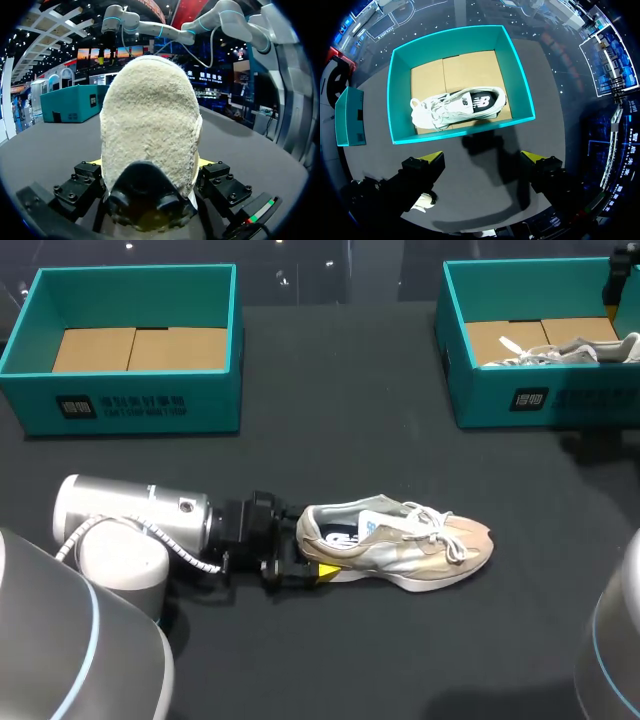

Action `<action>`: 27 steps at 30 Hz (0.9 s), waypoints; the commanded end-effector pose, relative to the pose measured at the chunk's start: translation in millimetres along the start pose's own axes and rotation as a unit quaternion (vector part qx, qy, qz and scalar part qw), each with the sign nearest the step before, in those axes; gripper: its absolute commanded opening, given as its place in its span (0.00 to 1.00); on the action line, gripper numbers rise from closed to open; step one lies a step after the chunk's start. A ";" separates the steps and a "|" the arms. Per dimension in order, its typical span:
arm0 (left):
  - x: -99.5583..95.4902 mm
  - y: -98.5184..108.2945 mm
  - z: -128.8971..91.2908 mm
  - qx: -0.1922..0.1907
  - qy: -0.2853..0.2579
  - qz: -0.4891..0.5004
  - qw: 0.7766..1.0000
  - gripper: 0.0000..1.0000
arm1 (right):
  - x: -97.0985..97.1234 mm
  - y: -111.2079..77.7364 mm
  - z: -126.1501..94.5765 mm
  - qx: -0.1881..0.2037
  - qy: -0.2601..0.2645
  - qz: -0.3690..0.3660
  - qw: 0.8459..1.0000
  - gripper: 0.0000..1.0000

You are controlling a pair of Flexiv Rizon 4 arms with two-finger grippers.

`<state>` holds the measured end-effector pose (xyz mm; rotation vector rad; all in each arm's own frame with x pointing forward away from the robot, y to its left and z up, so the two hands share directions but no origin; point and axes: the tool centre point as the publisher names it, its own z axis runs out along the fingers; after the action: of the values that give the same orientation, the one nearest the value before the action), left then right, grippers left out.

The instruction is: Take the shoe out of the shoebox, open the shoe tongue, remove and reinsert the insole, then place the shoe into the shoebox

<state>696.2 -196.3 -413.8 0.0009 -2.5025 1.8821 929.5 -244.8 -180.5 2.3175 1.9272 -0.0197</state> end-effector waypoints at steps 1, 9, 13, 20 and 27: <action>0.4 -0.5 -1.5 -0.001 0.000 0.000 1.000 0.00 | -0.2 0.3 -0.1 0.000 0.000 0.000 1.000 1.00; 0.4 -0.5 -1.5 -0.001 0.000 0.000 1.000 0.00 | 17.7 -26.0 2.1 0.000 -0.001 0.010 1.000 1.00; 0.4 -0.5 -1.5 -0.001 0.000 0.000 1.000 0.00 | 35.7 -60.8 -3.8 -0.014 0.007 0.021 1.000 1.00; 0.4 -0.5 -1.5 -0.001 0.000 0.000 1.000 0.00 | 89.7 -120.9 -19.5 -0.029 0.003 0.031 0.999 1.00; 0.4 -0.5 -1.5 -0.001 0.000 0.000 1.000 0.00 | 150.8 -171.7 -25.5 -0.039 0.000 0.030 0.999 1.00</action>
<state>696.3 -196.1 -413.8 0.0007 -2.5025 1.8818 812.4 -88.0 -179.9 2.3820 1.8752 0.0189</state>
